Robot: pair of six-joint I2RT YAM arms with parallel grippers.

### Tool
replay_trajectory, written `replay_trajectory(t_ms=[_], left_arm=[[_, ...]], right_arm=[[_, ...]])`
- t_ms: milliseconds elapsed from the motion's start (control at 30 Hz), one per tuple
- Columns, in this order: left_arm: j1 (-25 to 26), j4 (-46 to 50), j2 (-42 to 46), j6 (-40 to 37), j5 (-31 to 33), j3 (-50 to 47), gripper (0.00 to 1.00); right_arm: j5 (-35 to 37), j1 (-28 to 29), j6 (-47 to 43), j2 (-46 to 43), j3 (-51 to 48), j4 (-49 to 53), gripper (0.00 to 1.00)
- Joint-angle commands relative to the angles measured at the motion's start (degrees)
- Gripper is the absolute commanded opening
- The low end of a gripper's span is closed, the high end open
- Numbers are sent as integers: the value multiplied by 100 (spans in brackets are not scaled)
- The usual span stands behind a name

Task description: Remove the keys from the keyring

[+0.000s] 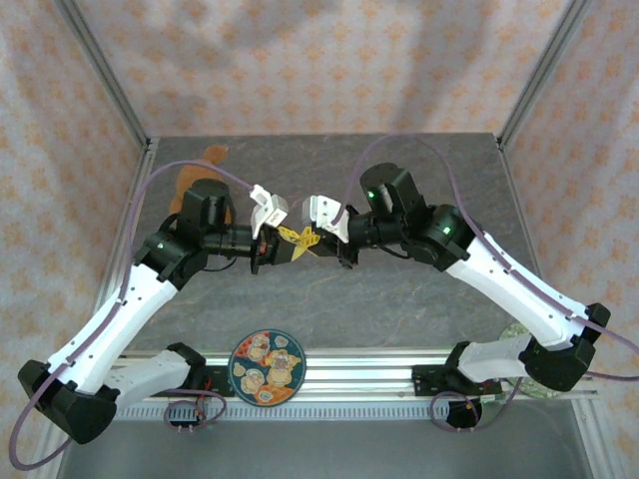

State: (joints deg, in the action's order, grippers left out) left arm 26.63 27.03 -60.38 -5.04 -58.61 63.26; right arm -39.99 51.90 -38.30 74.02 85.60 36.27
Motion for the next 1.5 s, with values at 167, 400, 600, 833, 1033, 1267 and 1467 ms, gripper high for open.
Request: replay_trajectory(t_ms=[167, 400, 600, 833, 1033, 1267, 1467], left_arm=[[105, -1342, -53, 36, 708, 178, 0], [230, -1099, 26, -203, 686, 247, 0], [298, -943, 23, -289, 578, 347, 0], [345, -1050, 97, -269, 616, 312, 0], [360, -1174, 145, -182, 923, 292, 0], [353, -1829, 704, 26, 1871, -342, 0], [352, -2113, 1199, 234, 2387, -842, 27]], right_arm=[[-1313, 1084, 490, 613, -169, -934, 0], [-1422, 1170, 369, 925, -52, -753, 0], [-2253, 1210, 154, 1177, 52, -712, 0], [-1530, 1280, 1262, 1242, -387, -2269, 0], [-919, 1377, 1731, 1198, -809, -3011, 0], [170, 1330, 2190, 660, -1485, -3712, 0], [815, 854, 2689, 101, -2021, -4313, 0]])
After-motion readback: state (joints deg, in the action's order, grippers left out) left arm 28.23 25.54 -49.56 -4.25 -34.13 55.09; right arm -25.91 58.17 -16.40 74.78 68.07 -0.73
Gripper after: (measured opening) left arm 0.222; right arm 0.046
